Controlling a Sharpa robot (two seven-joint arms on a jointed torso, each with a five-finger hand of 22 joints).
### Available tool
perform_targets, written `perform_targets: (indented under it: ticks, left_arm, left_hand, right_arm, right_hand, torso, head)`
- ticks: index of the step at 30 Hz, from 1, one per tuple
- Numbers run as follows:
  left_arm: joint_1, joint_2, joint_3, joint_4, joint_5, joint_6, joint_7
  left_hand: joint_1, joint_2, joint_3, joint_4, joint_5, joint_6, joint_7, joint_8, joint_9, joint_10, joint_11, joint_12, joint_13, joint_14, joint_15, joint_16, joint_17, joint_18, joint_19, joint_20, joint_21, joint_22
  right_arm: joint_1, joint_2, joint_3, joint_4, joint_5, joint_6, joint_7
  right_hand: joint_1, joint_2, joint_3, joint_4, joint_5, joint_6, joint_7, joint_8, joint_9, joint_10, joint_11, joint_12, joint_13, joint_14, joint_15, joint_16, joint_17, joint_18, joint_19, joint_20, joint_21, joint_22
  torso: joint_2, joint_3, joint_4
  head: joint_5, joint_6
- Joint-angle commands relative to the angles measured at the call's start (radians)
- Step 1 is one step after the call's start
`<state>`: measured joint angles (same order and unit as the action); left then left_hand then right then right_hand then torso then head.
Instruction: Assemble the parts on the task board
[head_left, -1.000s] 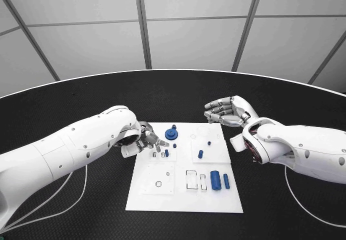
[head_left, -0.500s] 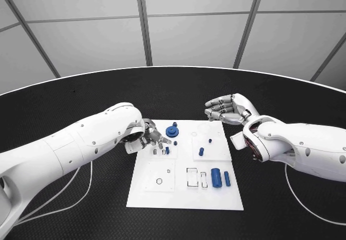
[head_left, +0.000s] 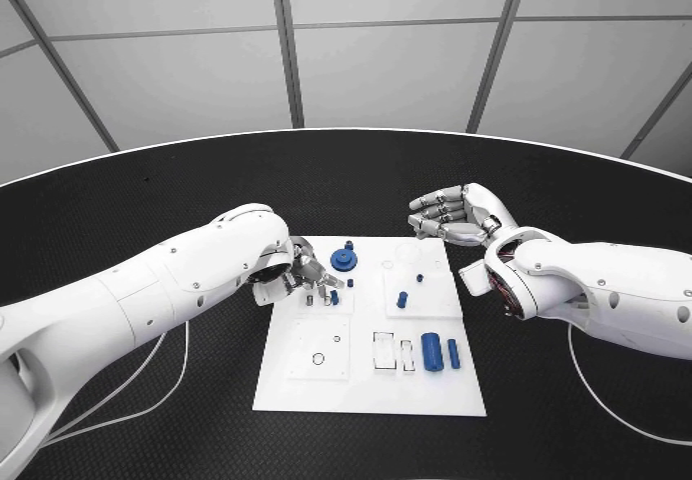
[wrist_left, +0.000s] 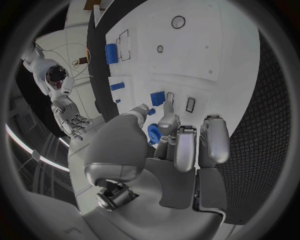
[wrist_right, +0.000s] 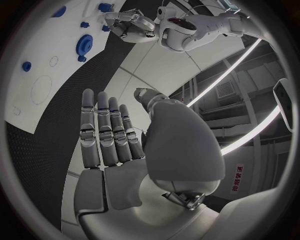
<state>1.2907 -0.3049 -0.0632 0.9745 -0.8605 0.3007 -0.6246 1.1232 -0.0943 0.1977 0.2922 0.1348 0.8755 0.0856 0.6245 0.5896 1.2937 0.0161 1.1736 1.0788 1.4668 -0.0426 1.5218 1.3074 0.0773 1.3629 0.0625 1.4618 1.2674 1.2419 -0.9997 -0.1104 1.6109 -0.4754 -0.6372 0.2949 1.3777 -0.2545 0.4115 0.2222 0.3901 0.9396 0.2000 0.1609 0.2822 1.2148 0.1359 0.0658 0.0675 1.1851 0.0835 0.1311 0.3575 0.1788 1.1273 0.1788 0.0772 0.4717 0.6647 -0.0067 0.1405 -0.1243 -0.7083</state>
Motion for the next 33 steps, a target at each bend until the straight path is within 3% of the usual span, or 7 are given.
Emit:
perform_targets:
  ticks: [1,11,23,29,33]
  left_arm:
    - [-0.002,0.003,0.000,-0.004,-0.001,0.002,0.000]
    - [-0.005,0.016,0.000,-0.016,-0.002,0.011,0.001]
    - [-0.006,0.021,0.000,-0.016,-0.001,0.016,0.004]
    - [-0.006,0.023,0.000,-0.017,-0.001,0.020,0.005]
    - [-0.006,0.024,0.000,-0.019,-0.001,0.024,0.005]
  left_hand:
    - [0.012,0.000,0.003,-0.002,0.002,-0.008,-0.001,0.004,0.001,-0.004,-0.004,0.003,0.000,0.079,-0.005,0.004,0.159,-0.012,0.006,-0.001,0.004,0.001]
    - [0.021,0.005,0.010,-0.002,0.003,-0.011,-0.001,0.007,0.009,-0.005,-0.004,0.004,0.000,0.079,-0.005,0.005,0.158,-0.012,0.005,-0.001,0.004,0.001]
    - [0.026,0.006,0.013,-0.002,0.003,-0.013,-0.001,0.008,0.013,-0.011,-0.004,-0.003,-0.009,0.079,-0.005,0.006,0.161,-0.012,0.006,-0.001,0.004,0.003]
    - [0.028,0.007,0.015,-0.002,0.004,-0.014,-0.001,0.009,0.015,-0.010,-0.004,-0.002,-0.008,0.079,-0.005,0.006,0.161,-0.013,0.006,-0.001,0.005,0.003]
    - [0.035,0.009,0.020,-0.003,0.004,-0.014,-0.001,0.011,0.020,-0.010,-0.004,-0.001,-0.008,0.079,-0.005,0.006,0.162,-0.013,0.007,-0.001,0.005,0.005]
  right_arm:
    - [0.000,0.000,0.000,0.000,0.000,0.000,0.000]
    - [0.000,0.005,0.000,-0.002,0.000,0.001,-0.003]
    - [0.000,0.008,0.000,-0.004,0.000,0.003,-0.008]
    - [0.000,0.014,0.000,-0.007,0.000,0.005,-0.010]
    - [0.000,0.014,0.000,-0.008,0.000,0.005,-0.012]
  right_hand:
    - [-0.006,0.006,-0.002,-0.002,0.005,-0.001,0.007,-0.006,-0.001,-0.006,0.001,0.000,-0.001,-0.004,0.001,-0.001,-0.002,0.003,0.002,0.007,-0.007,-0.002]
    - [-0.007,0.006,-0.001,-0.001,0.006,0.000,0.007,-0.006,-0.001,-0.005,0.001,0.000,-0.001,-0.004,0.001,-0.002,-0.002,0.003,0.002,0.007,-0.007,-0.003]
    - [-0.006,0.010,0.000,-0.001,0.007,0.002,0.007,-0.006,-0.001,-0.004,0.001,0.001,-0.001,-0.004,0.001,-0.002,-0.002,0.003,0.003,0.007,-0.007,-0.006]
    - [-0.006,0.010,0.000,-0.001,0.007,0.002,0.007,-0.006,-0.001,-0.004,0.001,0.001,-0.001,-0.004,0.001,-0.002,-0.002,0.003,0.003,0.007,-0.007,-0.006]
    - [-0.006,0.010,0.000,-0.001,0.007,0.002,0.007,-0.006,-0.001,-0.004,0.001,0.001,-0.001,-0.004,0.001,-0.002,-0.002,0.003,0.003,0.007,-0.007,-0.006]
  torso:
    - [0.000,-0.0002,0.0002]
    - [-0.001,0.0017,0.0006]
    - [-0.001,0.0008,0.0016]
    - [0.000,0.0011,-0.0038]
    - [0.000,0.0003,-0.0016]
  head:
    - [-0.002,-0.002]
    - [-0.002,-0.007]
    - [-0.005,-0.010]
    - [-0.005,-0.014]
    - [-0.009,-0.016]
